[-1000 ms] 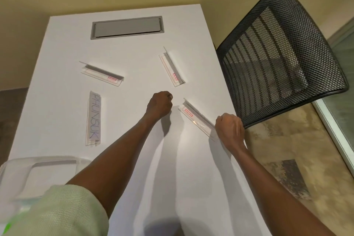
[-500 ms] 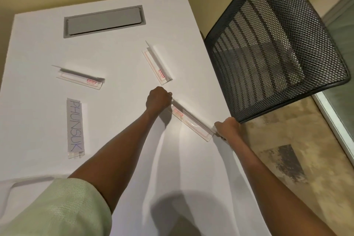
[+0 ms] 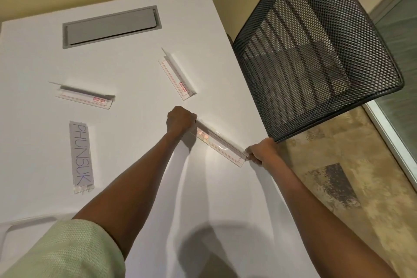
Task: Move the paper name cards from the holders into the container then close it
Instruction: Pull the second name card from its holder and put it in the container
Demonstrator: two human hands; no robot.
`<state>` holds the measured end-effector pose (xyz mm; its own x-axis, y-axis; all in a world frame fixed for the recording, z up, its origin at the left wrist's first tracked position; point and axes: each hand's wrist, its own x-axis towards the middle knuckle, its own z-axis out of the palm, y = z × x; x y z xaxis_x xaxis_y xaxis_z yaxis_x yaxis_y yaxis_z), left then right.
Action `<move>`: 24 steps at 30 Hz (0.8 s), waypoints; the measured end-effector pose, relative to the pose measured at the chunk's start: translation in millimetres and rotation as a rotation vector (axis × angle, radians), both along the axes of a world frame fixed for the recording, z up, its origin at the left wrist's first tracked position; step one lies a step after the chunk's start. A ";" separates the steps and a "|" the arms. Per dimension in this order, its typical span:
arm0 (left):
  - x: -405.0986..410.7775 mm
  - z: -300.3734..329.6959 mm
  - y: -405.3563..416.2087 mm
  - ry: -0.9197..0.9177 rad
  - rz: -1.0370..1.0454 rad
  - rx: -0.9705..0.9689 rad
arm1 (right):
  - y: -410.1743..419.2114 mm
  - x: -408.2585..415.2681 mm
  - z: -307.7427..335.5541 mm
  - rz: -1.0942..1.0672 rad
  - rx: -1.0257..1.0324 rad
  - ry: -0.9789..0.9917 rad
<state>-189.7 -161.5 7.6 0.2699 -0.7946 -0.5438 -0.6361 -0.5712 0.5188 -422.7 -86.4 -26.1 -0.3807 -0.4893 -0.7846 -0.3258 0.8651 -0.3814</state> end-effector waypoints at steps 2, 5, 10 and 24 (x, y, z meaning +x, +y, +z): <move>4.0 0.6 3.2 0.007 0.021 -0.006 | 0.7 1.1 2.5 0.007 0.000 0.000; 13.0 1.9 8.1 0.061 0.093 -0.018 | -0.3 4.3 6.3 0.051 -0.017 0.022; 35.8 10.7 18.0 0.183 0.232 -0.080 | -13.8 16.8 22.6 0.124 -0.135 0.136; 102.4 -0.4 63.8 0.173 0.213 -0.264 | -18.9 60.7 28.8 0.269 -0.600 0.158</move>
